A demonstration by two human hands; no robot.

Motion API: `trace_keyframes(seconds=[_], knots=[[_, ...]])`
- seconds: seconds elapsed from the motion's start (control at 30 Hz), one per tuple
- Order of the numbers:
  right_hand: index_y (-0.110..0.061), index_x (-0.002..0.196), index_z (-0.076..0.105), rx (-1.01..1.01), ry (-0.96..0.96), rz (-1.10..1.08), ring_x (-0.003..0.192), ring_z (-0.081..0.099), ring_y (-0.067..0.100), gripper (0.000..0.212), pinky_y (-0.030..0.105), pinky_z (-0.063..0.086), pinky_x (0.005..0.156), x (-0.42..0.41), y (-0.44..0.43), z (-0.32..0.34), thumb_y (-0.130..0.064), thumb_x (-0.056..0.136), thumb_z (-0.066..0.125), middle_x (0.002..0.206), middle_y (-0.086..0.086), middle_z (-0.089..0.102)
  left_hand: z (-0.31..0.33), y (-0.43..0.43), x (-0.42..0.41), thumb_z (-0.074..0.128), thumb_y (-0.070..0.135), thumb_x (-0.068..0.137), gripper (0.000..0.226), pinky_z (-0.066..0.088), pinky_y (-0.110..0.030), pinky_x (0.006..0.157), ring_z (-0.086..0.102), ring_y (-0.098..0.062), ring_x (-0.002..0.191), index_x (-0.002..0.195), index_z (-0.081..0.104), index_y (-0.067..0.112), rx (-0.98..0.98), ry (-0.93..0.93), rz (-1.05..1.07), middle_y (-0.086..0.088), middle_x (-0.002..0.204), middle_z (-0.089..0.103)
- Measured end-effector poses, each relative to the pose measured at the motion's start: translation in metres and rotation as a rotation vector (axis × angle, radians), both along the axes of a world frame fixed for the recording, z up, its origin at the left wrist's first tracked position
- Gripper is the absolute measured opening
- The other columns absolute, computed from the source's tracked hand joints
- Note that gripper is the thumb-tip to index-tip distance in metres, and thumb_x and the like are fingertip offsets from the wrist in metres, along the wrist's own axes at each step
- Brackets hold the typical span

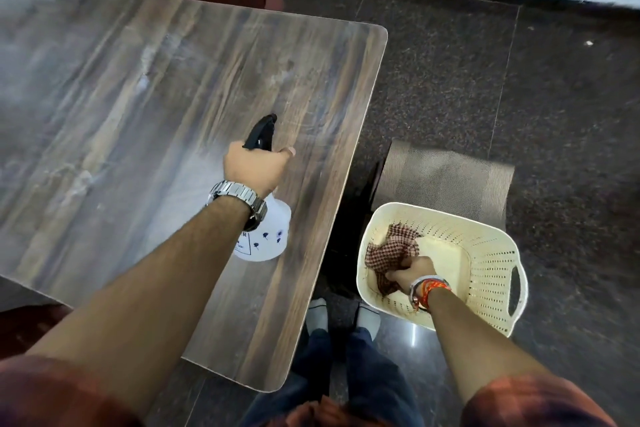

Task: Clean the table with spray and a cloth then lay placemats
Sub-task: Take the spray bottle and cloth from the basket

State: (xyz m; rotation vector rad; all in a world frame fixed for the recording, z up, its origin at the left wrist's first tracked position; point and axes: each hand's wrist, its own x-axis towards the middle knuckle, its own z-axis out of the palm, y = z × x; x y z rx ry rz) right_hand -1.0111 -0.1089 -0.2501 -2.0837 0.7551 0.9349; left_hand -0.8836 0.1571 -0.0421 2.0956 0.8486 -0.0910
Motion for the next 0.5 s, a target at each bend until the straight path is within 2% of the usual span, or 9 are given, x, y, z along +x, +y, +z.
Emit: trace_keyframes(seconds=[0.07, 0.13, 0.2, 0.27, 0.33, 0.37, 0.43, 0.5], knots=[[-0.011, 0.079, 0.071, -0.036, -0.082, -0.155, 0.076, 0.063, 0.02, 0.02, 0.025, 0.047, 0.069, 0.0, -0.006, 0.008, -0.022, 0.067, 0.083, 0.081, 0.002, 0.069, 0.0, 0.004, -0.002, 0.081, 0.039, 0.063, 0.037, 0.047, -0.024, 0.059, 0.059, -0.025, 0.062, 0.08, 0.069, 0.008, -0.047, 0.004, 0.022, -0.005, 0.069, 0.067], [-0.017, 0.069, 0.069, -0.088, -0.156, -0.282, 0.077, 0.064, 0.021, 0.012, 0.024, 0.047, 0.07, 0.0, -0.006, 0.017, -0.017, 0.066, 0.081, 0.074, -0.001, 0.068, 0.004, 0.004, -0.008, 0.08, 0.047, 0.055, 0.054, 0.052, -0.025, 0.06, 0.06, -0.023, 0.059, 0.089, 0.073, 0.006, -0.101, 0.034, 0.017, -0.006, 0.078, 0.074], [-0.016, 0.062, 0.063, -0.107, -0.239, -0.354, 0.076, 0.063, 0.026, 0.012, 0.024, 0.047, 0.072, 0.002, -0.001, 0.028, -0.008, 0.068, 0.07, 0.067, -0.002, 0.064, 0.007, 0.003, -0.014, 0.079, 0.057, 0.049, 0.071, 0.05, -0.023, 0.055, 0.061, -0.02, 0.059, 0.095, 0.07, 0.004, -0.123, 0.062, -0.01, -0.006, 0.082, 0.074], [-0.015, 0.063, 0.055, -0.093, -0.344, -0.381, 0.074, 0.059, 0.03, 0.015, 0.026, 0.045, 0.073, 0.006, 0.005, 0.041, -0.005, 0.071, 0.062, 0.066, 0.001, 0.061, 0.009, 0.003, -0.018, 0.083, 0.051, 0.062, 0.061, 0.042, -0.02, 0.049, 0.058, -0.015, 0.058, 0.094, 0.06, 0.005, -0.114, 0.074, -0.042, -0.002, 0.075, 0.064], [-0.014, 0.066, 0.049, -0.061, -0.47, -0.413, 0.071, 0.054, 0.029, 0.017, 0.026, 0.039, 0.071, 0.011, 0.016, 0.06, -0.003, 0.073, 0.059, 0.067, 0.004, 0.057, 0.012, 0.004, -0.025, 0.083, 0.035, 0.076, 0.04, 0.043, -0.022, 0.054, 0.052, -0.013, 0.056, 0.083, 0.052, 0.009, -0.088, 0.049, -0.035, 0.0, 0.068, 0.055], [-0.014, 0.068, 0.048, -0.057, -0.545, -0.42, 0.07, 0.052, 0.029, 0.016, 0.026, 0.036, 0.07, 0.013, 0.022, 0.069, -0.002, 0.074, 0.057, 0.067, 0.004, 0.056, 0.014, 0.005, -0.03, 0.082, 0.03, 0.077, 0.038, 0.045, -0.024, 0.058, 0.05, -0.015, 0.055, 0.077, 0.051, 0.009, -0.086, 0.041, -0.028, 0.0, 0.066, 0.053], [-0.014, 0.075, 0.05, -0.051, -0.702, -0.435, 0.071, 0.051, 0.027, 0.013, 0.027, 0.036, 0.07, 0.022, 0.035, 0.09, -0.002, 0.076, 0.055, 0.071, 0.001, 0.056, 0.014, 0.011, -0.036, 0.085, 0.034, 0.071, 0.041, 0.047, -0.027, 0.059, 0.051, -0.021, 0.054, 0.076, 0.061, 0.001, -0.106, 0.018, -0.024, -0.003, 0.063, 0.057], [-0.016, 0.079, 0.052, -0.005, -0.829, -0.467, 0.07, 0.053, 0.021, 0.013, 0.028, 0.039, 0.071, 0.033, 0.049, 0.114, -0.004, 0.076, 0.053, 0.071, -0.003, 0.056, 0.018, 0.017, -0.042, 0.086, 0.038, 0.068, 0.04, 0.045, -0.022, 0.056, 0.053, -0.021, 0.054, 0.079, 0.068, 0.004, -0.116, 0.035, -0.072, -0.003, 0.06, 0.058]])
